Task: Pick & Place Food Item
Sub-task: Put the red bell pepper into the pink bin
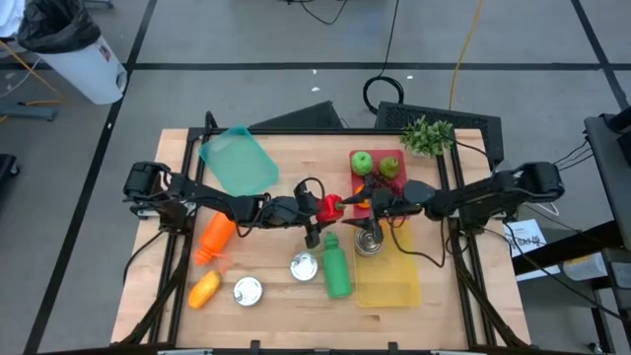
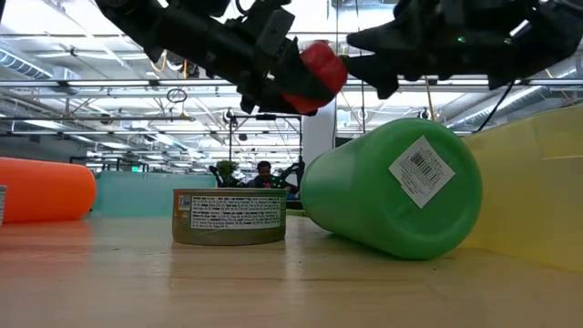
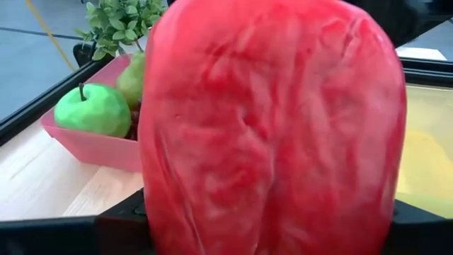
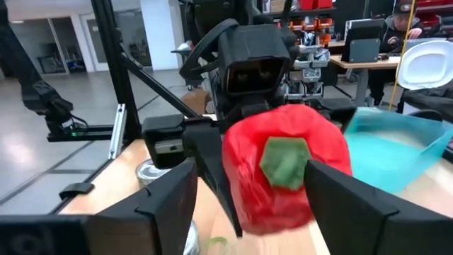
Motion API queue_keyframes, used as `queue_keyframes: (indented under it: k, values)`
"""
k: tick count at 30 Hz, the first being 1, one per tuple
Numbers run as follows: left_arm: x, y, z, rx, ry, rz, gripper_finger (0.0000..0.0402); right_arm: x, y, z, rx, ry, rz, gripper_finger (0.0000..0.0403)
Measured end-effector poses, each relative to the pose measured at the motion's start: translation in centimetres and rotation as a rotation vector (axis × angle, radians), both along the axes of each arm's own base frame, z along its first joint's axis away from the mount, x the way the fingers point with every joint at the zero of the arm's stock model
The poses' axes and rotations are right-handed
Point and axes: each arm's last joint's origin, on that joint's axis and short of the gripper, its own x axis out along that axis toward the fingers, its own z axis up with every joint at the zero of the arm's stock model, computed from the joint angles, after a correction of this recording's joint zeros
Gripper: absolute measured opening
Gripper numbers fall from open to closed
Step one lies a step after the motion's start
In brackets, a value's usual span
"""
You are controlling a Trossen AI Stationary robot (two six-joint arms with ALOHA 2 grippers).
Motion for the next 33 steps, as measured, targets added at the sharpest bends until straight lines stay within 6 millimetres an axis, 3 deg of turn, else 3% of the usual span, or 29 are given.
queue_keyframes:
  k: [6, 15, 22, 33]
  values:
    - [-0.01, -0.12, -0.03, -0.003, 0.004, -0.02, 0.0277, 1.07, -0.01, -0.31, -0.024, -0.005, 0.0, 0.0219]
    - [0.0, -0.13, -0.02, -0.001, 0.004, -0.024, 0.0247, 1.08, -0.02, -0.35, -0.03, -0.001, -0.001, 0.0158]
    - [-0.03, -0.13, -0.09, -0.001, 0.01, -0.026, 0.028, 1.07, -0.02, -0.51, -0.068, 0.012, -0.002, 0.0104]
    - [-0.03, -0.18, -0.09, -0.002, 0.01, -0.029, 0.0247, 1.07, -0.07, -0.45, -0.088, 0.005, -0.012, 0.0015]
